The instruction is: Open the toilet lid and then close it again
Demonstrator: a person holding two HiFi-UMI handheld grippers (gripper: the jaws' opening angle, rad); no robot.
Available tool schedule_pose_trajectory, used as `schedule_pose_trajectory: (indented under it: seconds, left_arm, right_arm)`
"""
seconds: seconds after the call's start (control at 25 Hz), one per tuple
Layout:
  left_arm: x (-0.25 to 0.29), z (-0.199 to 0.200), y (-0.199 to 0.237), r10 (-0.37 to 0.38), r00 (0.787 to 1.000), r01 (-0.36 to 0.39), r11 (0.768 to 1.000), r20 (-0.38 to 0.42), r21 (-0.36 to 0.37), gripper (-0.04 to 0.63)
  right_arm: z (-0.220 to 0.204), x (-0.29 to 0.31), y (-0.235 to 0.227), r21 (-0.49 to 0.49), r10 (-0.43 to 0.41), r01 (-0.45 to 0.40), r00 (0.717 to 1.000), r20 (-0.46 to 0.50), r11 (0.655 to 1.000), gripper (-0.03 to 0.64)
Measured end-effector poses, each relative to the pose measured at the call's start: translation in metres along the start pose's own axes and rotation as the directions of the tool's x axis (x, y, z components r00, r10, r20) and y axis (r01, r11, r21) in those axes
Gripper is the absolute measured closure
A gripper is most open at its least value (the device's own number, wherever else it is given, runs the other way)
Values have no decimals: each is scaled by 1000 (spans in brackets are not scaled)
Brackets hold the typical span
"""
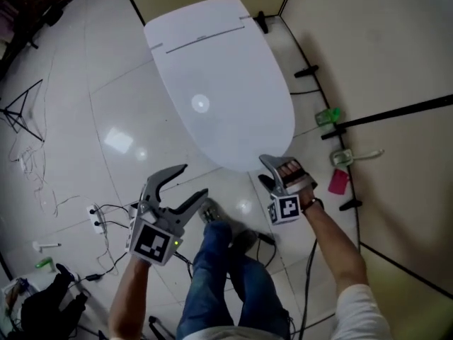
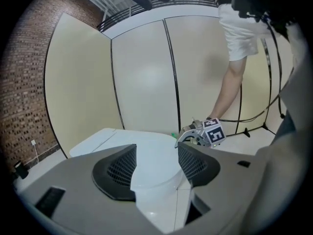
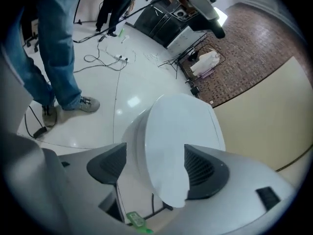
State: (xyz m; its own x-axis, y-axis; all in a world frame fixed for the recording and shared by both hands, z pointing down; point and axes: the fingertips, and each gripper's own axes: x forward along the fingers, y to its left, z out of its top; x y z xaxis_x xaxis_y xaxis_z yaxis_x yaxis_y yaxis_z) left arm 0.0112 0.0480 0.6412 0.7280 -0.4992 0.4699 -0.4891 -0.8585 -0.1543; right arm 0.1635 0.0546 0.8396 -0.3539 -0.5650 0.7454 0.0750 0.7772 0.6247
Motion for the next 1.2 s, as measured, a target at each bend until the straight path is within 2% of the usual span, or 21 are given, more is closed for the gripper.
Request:
schedule_pose_trajectory:
  seconds: [0.2, 0.24, 0.32, 0.4, 0.48, 0.52, 0.56, 0.6, 0.68, 0.76, 0.84, 0.88, 0.96, 1.0, 1.04, 1.08, 1.12, 1.2]
  left_arm:
    - [8, -43, -26, -15, 1000, 14, 999, -28, -36, 333]
    - [9, -48, -29, -20, 999, 19, 999, -32, -39, 331]
    - [11, -53, -34, -32, 999, 31, 999, -39, -39, 333]
    - [14, -55, -36, -42, 998, 40, 999, -51, -31, 332]
    - [18, -56, -35, -29, 997, 31, 999, -78, 26, 331]
    - [21, -57, -33, -10, 995, 20, 995, -99, 100, 330]
    - [25, -57, -32, 16, 992, 10, 978, -125, 209, 327]
    - [31, -58, -31, 44, 987, 9, 943, -152, 333, 322]
    - [47, -61, -33, 92, 976, 29, 843, -196, 538, 297]
    - [68, -68, -34, 136, 965, 46, 754, -224, 655, 129]
    - [90, -74, -35, 180, 958, 43, 682, -224, 730, 84]
    - [99, -73, -34, 194, 959, 29, 658, -207, 752, 84]
    - [113, -63, -27, 219, 963, -17, 635, -159, 772, 84]
    - [117, -56, -21, 236, 961, -42, 637, -142, 770, 86]
    - [118, -47, -13, 255, 958, -68, 643, -129, 762, 122]
    - [117, -35, -4, 270, 956, -95, 650, -113, 754, 213]
    - [113, -22, 5, 277, 956, -116, 653, -94, 749, 356]
    - [104, 2, 20, 258, 963, -113, 659, -82, 743, 377]
  right_arm:
    - [-16, 27, -3, -56, -45, 45, 999, -12, 997, 261]
    - [-15, 28, -4, -70, -37, 37, 999, -1, 997, 274]
    - [-12, 26, -4, -98, -19, 20, 1000, 15, 995, 351]
    - [-13, 22, -6, -121, -4, 5, 1000, 6, 993, 351]
    - [-12, 13, -10, -124, 5, -5, 1000, 1, 992, 357]
    - [-10, 6, -13, -114, 7, -6, 1000, 5, 993, 362]
    - [-7, -1, -18, -99, 5, -4, 1000, 13, 995, 365]
    - [-4, -9, -24, -81, 0, 2, 1000, 24, 997, 369]
    - [2, -27, -38, -57, -20, 23, 999, 43, 998, 381]
    - [8, -46, -56, -47, -43, 46, 998, 56, 998, 392]
    - [14, -63, -75, -32, -64, 66, 995, 71, 997, 401]
    - [18, -71, -84, -23, -73, 75, 994, 79, 997, 403]
    - [24, -84, -102, -2, -92, 93, 991, 93, 996, 409]
    - [27, -90, -112, 7, -102, 102, 990, 99, 995, 410]
    - [29, -95, -121, 18, -111, 110, 988, 105, 994, 411]
    - [31, -100, -130, 31, -119, 116, 987, 110, 993, 411]
    - [33, -105, -140, 47, -128, 123, 985, 116, 991, 411]
    - [38, -114, -159, 80, -152, 143, 981, 123, 986, 411]
